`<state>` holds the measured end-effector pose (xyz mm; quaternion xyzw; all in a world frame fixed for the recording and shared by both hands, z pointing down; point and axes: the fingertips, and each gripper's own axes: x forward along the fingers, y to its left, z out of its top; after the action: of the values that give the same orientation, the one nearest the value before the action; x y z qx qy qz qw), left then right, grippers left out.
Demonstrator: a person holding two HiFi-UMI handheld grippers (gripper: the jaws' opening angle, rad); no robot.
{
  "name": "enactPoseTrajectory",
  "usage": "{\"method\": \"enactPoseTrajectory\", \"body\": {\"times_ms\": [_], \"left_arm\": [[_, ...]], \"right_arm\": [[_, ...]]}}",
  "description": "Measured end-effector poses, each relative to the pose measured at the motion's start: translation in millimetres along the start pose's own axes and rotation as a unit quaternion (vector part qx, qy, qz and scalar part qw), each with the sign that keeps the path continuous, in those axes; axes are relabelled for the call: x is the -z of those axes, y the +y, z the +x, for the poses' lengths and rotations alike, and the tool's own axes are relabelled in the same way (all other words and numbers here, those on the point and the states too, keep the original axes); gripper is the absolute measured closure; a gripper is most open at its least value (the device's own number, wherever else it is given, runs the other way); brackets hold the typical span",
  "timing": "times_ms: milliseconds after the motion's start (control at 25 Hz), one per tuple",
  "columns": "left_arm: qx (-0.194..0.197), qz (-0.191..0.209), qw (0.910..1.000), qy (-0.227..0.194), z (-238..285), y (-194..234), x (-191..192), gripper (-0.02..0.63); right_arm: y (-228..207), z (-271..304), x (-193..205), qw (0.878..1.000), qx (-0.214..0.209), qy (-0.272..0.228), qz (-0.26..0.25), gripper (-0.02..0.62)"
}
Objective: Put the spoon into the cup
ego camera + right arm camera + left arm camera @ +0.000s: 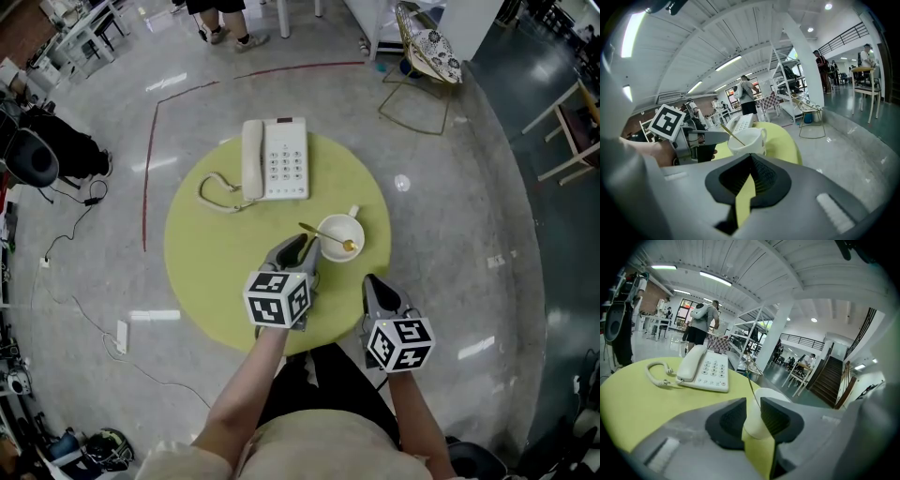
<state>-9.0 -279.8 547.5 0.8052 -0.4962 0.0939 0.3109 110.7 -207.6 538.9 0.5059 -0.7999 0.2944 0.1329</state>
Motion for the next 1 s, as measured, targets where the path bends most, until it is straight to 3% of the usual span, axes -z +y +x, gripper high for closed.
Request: {"method": "enactPoseTrajectory", "body": {"times_ms": [480, 1000], "left_arm": [[-0.009, -0.002, 0.9999, 0.010, -31, 12, 15, 0.515], [0.011, 0.029, 0.9994, 0.018, -62, 1, 32, 0.528]], "right_arm": [[18, -7, 6, 1.000, 0.001, -0.005, -0.005, 0.594], [39, -28, 21, 1.000, 0.017, -0.021, -0.007, 0.594]]}}
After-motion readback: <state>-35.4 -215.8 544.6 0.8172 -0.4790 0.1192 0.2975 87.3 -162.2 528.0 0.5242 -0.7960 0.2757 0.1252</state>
